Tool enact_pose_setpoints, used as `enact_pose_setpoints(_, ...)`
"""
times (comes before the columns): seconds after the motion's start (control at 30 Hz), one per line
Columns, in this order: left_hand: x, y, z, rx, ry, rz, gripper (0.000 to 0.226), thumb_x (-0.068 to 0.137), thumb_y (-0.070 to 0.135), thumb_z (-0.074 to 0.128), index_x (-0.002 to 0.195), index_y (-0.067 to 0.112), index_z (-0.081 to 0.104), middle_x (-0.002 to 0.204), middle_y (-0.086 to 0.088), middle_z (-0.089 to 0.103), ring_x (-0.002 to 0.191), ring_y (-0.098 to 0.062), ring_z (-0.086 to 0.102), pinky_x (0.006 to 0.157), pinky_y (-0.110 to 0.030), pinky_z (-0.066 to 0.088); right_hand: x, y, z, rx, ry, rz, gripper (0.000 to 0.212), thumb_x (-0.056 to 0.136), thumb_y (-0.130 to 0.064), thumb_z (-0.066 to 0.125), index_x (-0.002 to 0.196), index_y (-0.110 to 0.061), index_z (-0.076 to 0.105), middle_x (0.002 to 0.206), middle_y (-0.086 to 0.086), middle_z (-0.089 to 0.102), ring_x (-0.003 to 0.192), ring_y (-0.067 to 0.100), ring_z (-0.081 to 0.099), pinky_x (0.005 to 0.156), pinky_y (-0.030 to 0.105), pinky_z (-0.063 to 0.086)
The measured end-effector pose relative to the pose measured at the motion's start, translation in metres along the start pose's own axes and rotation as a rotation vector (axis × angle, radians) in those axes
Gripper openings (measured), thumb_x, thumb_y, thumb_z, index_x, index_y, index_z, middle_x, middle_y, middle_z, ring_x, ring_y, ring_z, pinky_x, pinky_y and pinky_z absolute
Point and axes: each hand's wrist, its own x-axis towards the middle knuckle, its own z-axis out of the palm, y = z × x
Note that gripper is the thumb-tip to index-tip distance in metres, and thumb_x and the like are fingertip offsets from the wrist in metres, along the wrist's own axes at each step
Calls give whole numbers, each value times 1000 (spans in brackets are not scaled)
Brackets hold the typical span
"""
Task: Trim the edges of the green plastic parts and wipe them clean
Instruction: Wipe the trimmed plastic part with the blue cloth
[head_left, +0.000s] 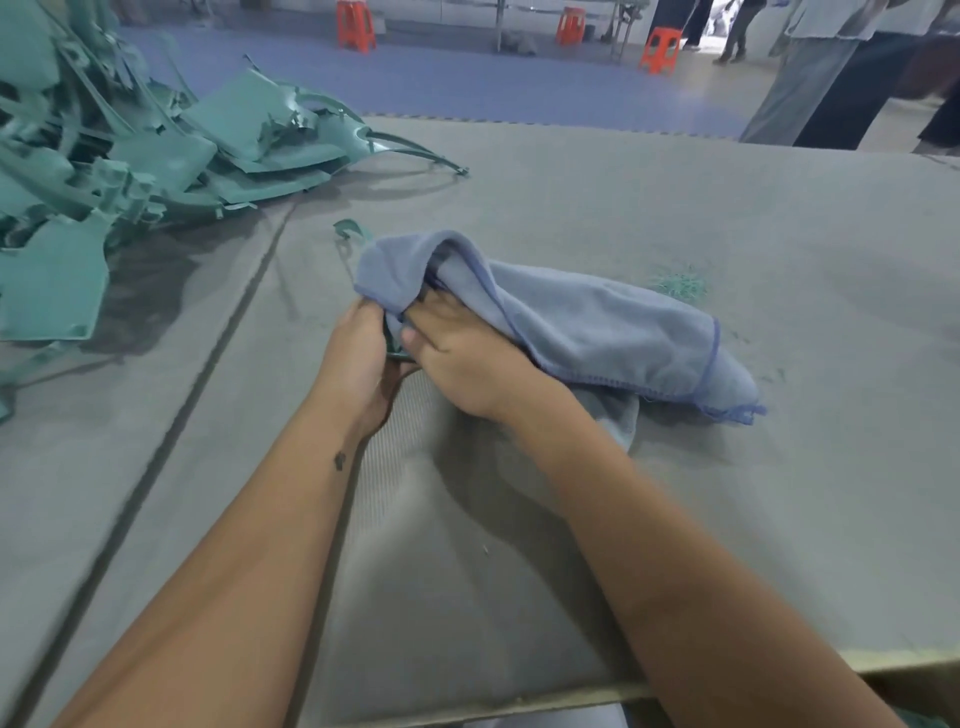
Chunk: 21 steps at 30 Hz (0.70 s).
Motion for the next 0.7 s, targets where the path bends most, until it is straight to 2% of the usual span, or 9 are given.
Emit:
enact_pose_setpoints(0.13, 1, -2, 0, 39, 8, 2, 33, 105, 33, 31, 108, 26, 63, 98, 8, 75, 92, -6, 71, 61, -25, 56, 16, -7, -4, 90, -37, 52, 50, 105, -26, 27, 152, -11, 21, 160, 5, 16, 148, 14, 6, 121, 31, 2)
enact_pose_setpoints(0.23, 2, -1, -1, -5, 17, -18, 34, 107, 28, 29, 120, 21, 59, 108, -1, 72, 97, -14, 70, 67, -32, 58, 29, -5, -7, 44, -50, 140, 53, 105, -33, 23, 153, -13, 15, 161, 3, 11, 148, 12, 4, 120, 31, 2)
enact_pose_setpoints(0.3, 1, -1, -1, -7, 21, -24, 35, 107, 25, 28, 124, 16, 58, 107, -5, 72, 95, -16, 71, 67, -33, 59, 30, -4, -5, 0, -54, 143, 54, 105, -34, 25, 153, -14, 15, 161, 4, 12, 148, 14, 5, 120, 31, 4)
enact_pose_setpoints(0.43, 0, -3, -4, -14, 48, -3, 34, 107, 22, 29, 109, 15, 62, 90, -3, 75, 84, -15, 73, 62, -29, 58, 14, 7, -6, -7, 11, 176, 53, 105, -32, 27, 153, -12, 18, 160, 5, 17, 147, 16, 10, 120, 33, 7)
enact_pose_setpoints(0.57, -1, -3, -3, -7, 17, -8, 35, 107, 22, 28, 108, 15, 63, 94, -3, 76, 88, -15, 72, 64, -27, 57, 0, 4, -3, -40, 10, 256, 59, 104, -40, 25, 154, -12, 10, 162, 5, 6, 148, 15, 0, 121, 34, 0)
enact_pose_setpoints(0.63, -3, -2, -2, -31, -9, -13, 32, 106, 19, 31, 109, 16, 63, 101, -3, 75, 92, -13, 72, 66, -23, 56, 1, -8, 3, -23, -27, 239, 62, 103, -43, 23, 154, -12, 7, 162, 6, 2, 148, 14, -4, 121, 34, -3)
enact_pose_setpoints(0.7, -5, -1, -3, -69, -61, 9, 31, 103, 13, 32, 107, 15, 62, 99, 1, 75, 94, -9, 71, 70, -20, 55, 6, -18, 8, 68, -84, 197, 62, 103, -44, 21, 154, -13, 6, 162, 4, 0, 148, 12, -5, 121, 35, -3)
